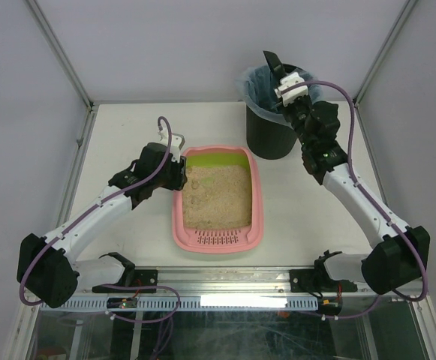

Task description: Clean the litter box

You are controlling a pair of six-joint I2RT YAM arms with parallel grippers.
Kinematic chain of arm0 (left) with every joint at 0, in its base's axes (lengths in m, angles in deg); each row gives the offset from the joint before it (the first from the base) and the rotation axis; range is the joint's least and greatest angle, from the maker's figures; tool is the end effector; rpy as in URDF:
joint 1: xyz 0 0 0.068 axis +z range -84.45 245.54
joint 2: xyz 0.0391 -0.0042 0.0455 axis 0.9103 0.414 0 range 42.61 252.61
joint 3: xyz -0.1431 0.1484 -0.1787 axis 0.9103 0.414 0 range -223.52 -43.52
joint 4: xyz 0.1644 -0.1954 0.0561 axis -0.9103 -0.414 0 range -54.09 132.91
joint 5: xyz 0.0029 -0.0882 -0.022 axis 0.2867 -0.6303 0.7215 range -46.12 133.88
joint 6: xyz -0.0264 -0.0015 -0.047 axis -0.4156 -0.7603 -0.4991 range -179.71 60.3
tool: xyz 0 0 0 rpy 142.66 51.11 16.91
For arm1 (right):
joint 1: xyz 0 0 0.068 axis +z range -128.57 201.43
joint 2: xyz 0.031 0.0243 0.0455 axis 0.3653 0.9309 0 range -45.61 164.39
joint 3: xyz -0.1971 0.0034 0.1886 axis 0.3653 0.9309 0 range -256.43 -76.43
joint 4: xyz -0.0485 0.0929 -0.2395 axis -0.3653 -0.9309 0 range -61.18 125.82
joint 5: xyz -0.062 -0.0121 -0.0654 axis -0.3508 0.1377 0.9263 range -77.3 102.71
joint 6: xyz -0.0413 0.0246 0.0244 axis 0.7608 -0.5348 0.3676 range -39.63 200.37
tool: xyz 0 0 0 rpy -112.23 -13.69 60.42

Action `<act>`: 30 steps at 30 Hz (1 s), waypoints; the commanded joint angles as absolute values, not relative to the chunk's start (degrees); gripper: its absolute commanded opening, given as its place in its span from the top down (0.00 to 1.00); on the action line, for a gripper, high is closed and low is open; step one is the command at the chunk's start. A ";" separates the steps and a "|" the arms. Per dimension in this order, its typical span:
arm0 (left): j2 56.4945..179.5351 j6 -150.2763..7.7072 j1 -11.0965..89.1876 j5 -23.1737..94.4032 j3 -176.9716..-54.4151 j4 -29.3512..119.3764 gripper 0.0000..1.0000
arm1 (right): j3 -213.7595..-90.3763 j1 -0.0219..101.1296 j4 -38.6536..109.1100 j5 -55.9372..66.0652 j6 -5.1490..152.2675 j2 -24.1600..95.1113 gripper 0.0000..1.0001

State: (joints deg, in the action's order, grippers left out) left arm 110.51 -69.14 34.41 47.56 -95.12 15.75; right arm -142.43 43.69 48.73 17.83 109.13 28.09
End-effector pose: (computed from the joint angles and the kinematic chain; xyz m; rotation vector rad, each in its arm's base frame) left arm 0.2170 -0.1285 0.2716 0.4094 2.3082 -0.2788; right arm 0.2841 0.1128 0.4035 -0.5721 1.3674 -0.1580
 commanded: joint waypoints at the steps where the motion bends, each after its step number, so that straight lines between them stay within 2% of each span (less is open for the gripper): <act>1: 108.70 -67.94 34.30 45.97 -95.04 17.26 0.62 | -142.29 44.25 56.97 16.43 120.63 25.29 1.00; 6: 109.19 -67.96 34.24 45.64 -95.20 17.24 0.62 | -141.74 45.42 58.28 15.74 117.26 22.18 1.00; 9: 109.16 -67.97 34.22 45.90 -95.15 17.25 0.62 | -142.22 46.17 55.39 11.04 101.68 17.83 1.00; 13: 109.42 -67.96 34.23 46.17 -95.03 17.25 0.62 | -142.57 46.65 48.55 9.48 72.63 12.78 1.00; 17: 109.91 -67.93 34.22 45.91 -95.20 17.24 0.62 | -140.47 46.71 40.61 2.25 57.06 9.82 1.00; 26: 110.11 -67.97 34.25 45.78 -95.13 17.24 0.62 | -142.86 47.18 14.40 -8.69 47.28 13.96 1.00; 30: 110.11 -67.95 34.25 45.84 -95.14 17.25 0.62 | -147.06 50.60 1.25 -6.11 47.57 19.19 1.00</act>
